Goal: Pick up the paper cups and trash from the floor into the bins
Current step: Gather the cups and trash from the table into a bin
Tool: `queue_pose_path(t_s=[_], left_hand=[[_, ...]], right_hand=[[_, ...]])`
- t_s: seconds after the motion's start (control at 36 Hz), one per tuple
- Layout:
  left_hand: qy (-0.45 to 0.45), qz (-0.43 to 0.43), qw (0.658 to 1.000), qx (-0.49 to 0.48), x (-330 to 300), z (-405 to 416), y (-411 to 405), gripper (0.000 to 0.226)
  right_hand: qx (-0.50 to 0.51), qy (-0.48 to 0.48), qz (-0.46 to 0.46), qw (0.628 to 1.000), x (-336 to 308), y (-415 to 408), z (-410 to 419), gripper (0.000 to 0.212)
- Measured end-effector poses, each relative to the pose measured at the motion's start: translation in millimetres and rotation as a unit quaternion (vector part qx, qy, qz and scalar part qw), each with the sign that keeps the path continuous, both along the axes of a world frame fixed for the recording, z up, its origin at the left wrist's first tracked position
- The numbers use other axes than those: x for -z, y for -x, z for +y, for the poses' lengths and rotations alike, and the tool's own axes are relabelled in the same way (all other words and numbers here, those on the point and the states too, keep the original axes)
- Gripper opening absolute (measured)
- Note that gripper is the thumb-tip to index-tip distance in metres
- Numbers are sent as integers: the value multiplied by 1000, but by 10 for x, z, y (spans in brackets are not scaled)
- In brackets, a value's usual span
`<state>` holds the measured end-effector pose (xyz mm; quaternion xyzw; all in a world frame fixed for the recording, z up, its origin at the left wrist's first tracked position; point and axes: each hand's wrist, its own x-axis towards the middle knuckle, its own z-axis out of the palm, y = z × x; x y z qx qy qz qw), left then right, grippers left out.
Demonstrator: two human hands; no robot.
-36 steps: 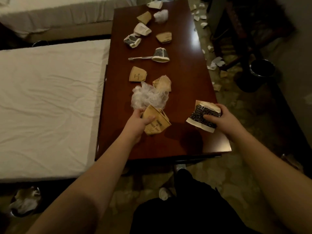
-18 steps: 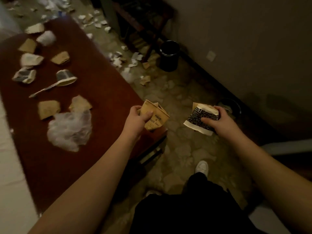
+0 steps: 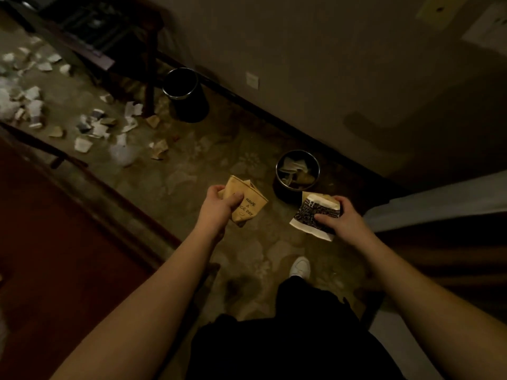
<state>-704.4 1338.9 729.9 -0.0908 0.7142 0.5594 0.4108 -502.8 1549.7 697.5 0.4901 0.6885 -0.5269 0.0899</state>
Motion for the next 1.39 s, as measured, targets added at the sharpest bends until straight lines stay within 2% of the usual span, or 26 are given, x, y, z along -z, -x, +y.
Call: queue_pose_path(t_s=[0.25, 0.39, 0.56, 0.64, 0.81, 1.03, 1.08, 1.14, 1.19, 1.25, 1.28, 1.39], left_hand=[[66, -27, 997, 24, 827, 1462, 290, 43], [113, -25, 991, 64, 1546, 2103, 590, 46], [169, -12, 977, 128, 2631, 2684, 934, 56], [190, -7, 971, 146, 3195, 2900, 1076, 58], [181, 2, 967, 178, 4136, 3144, 1225, 55], [212, 5, 957, 198, 4856, 3343, 1319, 55], [207, 9, 958, 198, 5035, 3364, 1356, 67], [202, 16, 960, 194, 5555, 3322, 1412, 80], [203, 9, 958, 201, 5501, 3359, 1441, 73], [190, 3, 960, 207, 5092, 3420, 1437, 46], [181, -5, 960, 215, 4979, 3437, 1424, 40], [153, -14, 961, 231, 4854, 3402, 1388, 58]], right_hand=[[71, 22, -36, 997, 772, 223, 1311, 76], [157, 61, -41, 985, 1356, 521, 1783, 80], [321, 165, 9, 932, 2255, 975, 2177, 74], [361, 217, 1, 907, 2695, 1188, 2335, 77], [338, 233, -11, 912, 3552, 1547, 2512, 74], [329, 217, -24, 919, 4298, 1903, 2626, 93], [313, 187, -33, 930, 4398, 1919, 2659, 99], [309, 175, -39, 934, 4452, 1913, 2697, 97], [310, 170, -36, 935, 4458, 1906, 2734, 90], [306, 172, -31, 936, 4451, 1909, 2757, 87], [297, 180, -32, 937, 4446, 1916, 2759, 88], [207, 165, -75, 961, 4379, 1949, 2698, 103]])
